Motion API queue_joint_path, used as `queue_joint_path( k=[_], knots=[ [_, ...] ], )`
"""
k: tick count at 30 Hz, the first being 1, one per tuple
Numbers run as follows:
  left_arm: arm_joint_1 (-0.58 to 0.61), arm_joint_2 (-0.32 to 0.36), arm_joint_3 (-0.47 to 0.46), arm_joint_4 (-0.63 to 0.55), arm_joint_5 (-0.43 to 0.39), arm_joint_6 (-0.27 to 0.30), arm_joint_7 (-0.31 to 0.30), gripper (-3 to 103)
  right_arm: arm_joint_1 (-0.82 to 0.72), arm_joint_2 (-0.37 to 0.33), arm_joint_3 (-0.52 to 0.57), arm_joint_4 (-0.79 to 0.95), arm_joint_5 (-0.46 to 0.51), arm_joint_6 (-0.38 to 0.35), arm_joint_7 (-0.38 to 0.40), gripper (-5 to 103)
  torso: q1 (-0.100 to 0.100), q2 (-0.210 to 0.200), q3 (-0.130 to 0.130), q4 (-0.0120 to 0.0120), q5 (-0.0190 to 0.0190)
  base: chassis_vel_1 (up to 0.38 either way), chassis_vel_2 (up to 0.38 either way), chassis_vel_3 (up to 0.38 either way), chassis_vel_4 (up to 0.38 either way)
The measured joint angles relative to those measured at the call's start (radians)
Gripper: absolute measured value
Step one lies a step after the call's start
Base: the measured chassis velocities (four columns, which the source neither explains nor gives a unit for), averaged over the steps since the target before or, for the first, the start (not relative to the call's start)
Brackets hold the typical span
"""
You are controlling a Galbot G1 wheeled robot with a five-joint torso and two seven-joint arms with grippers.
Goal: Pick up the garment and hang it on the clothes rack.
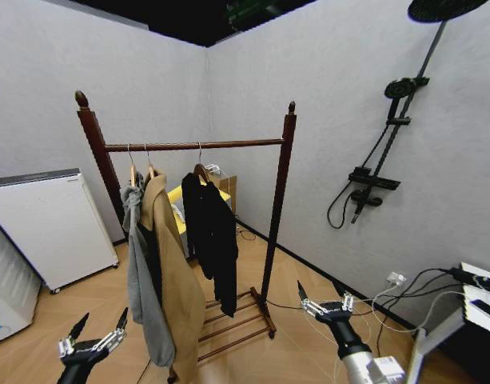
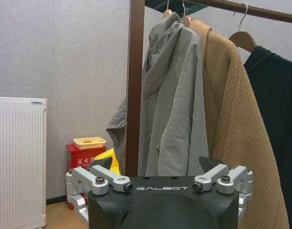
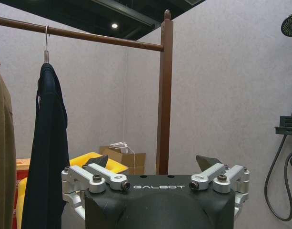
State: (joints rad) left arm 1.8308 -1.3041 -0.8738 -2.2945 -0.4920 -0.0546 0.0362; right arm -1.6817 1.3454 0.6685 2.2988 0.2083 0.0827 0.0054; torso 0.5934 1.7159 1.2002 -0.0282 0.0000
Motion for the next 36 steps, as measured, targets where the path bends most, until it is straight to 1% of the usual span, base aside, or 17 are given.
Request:
queue_joint_path(
  k=[17,36],
  knots=[
    [0.000,0.000,0.000,0.000,0.000,0.000,0.000,100,0.009,-0.002,-0.003,-0.004,0.004,-0.005,0.000,100,0.000,0.000,0.000,0.0000,0.0000,-0.009,-0.010,-0.012,-0.006],
    [0.000,0.000,0.000,0.000,0.000,0.000,0.000,100,0.011,-0.002,-0.004,-0.005,0.005,-0.006,0.000,100,0.000,0.000,0.000,-0.0001,0.0000,-0.100,-0.109,-0.101,-0.101]
  ],
)
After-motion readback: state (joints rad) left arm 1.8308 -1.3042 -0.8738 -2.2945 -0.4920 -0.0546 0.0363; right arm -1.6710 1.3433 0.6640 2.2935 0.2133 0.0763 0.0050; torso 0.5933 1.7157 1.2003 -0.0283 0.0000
